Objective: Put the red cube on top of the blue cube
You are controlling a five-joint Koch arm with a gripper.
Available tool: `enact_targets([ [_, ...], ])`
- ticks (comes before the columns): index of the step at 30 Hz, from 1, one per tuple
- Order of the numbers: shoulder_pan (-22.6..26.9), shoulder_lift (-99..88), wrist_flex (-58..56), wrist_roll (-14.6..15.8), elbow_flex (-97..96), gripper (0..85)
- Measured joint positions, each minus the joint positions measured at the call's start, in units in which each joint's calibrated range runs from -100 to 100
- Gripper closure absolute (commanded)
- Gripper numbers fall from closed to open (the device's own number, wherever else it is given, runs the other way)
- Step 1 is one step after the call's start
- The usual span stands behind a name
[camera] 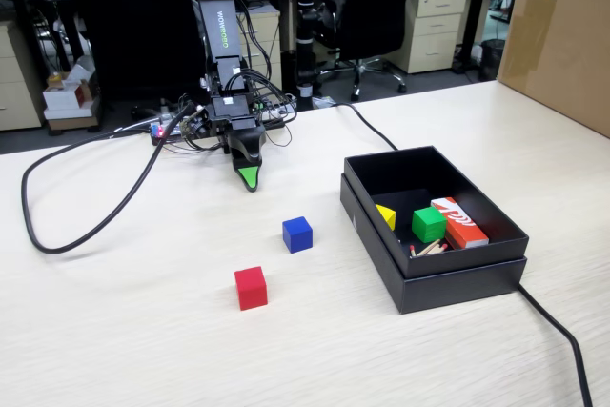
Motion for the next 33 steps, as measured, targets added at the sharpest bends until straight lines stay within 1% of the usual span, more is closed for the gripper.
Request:
enact_targets([
  [29,0.0,0.0,-0.1,0.0,0.0,38.4],
  [33,-1.1,0.0,-7.0,0.0,4.7,38.3],
])
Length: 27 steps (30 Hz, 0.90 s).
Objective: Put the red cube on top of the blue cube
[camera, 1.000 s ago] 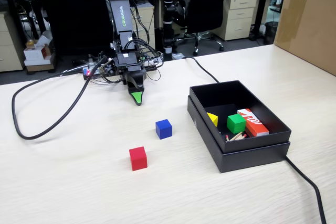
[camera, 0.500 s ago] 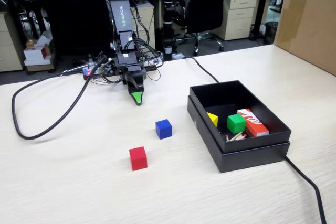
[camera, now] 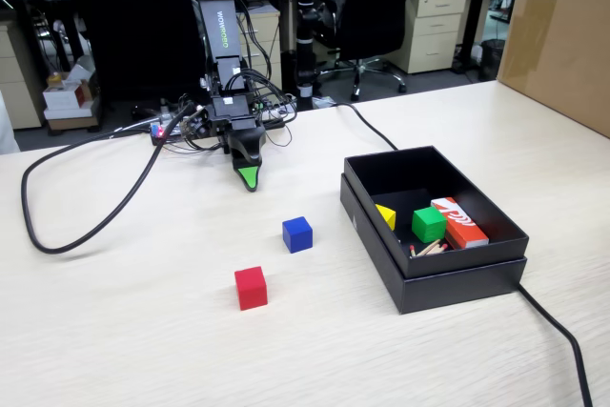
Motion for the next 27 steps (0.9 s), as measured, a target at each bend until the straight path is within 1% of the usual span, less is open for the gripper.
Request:
enact_targets([
  [7,-0.5,1.0,-12.4,0.4,8.9,38.3],
  [8,-0.6,1.8,-16.1,0.6,12.0,38.3],
  [9,-0.6,1.8,-16.3,0.6,12.1,38.3],
  [10,-0.6,2.3,-18.0,0.8,14.1,38.3],
  [11,-0.7,4.0,-22.1,1.2,19.5,38.3],
  [13,-0.7,5.7,-24.5,1.6,22.8,38.3],
  [19,-1.2,18.5,-36.5,3.1,39.8,38.3],
  [27,-1.7,36.6,-50.4,3.8,61.4,38.4],
])
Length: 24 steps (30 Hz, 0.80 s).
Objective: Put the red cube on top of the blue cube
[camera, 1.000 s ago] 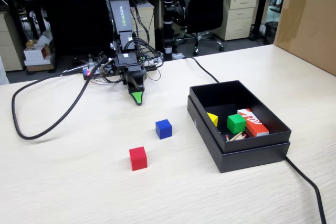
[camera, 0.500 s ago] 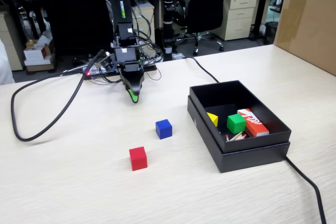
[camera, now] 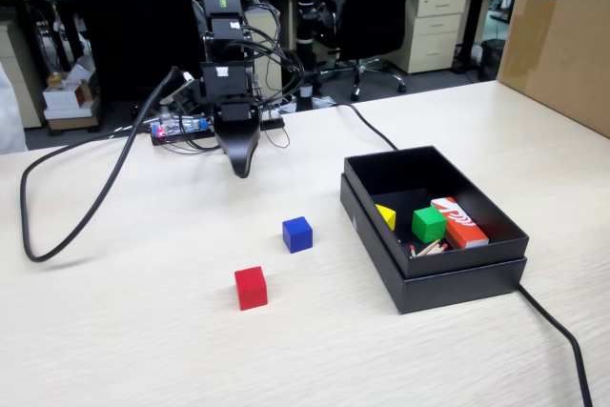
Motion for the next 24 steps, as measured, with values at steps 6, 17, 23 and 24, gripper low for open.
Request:
enact_targets([
  [6,-0.4,13.7,-6.0,0.0,15.2,40.3],
  [17,-0.4,37.8,-8.7,-1.8,40.3,40.8],
  [23,-0.7,48.4,-8.7,-4.1,48.2,40.8],
  [24,-0.7,49.8,-8.7,-4.3,49.3,40.8],
])
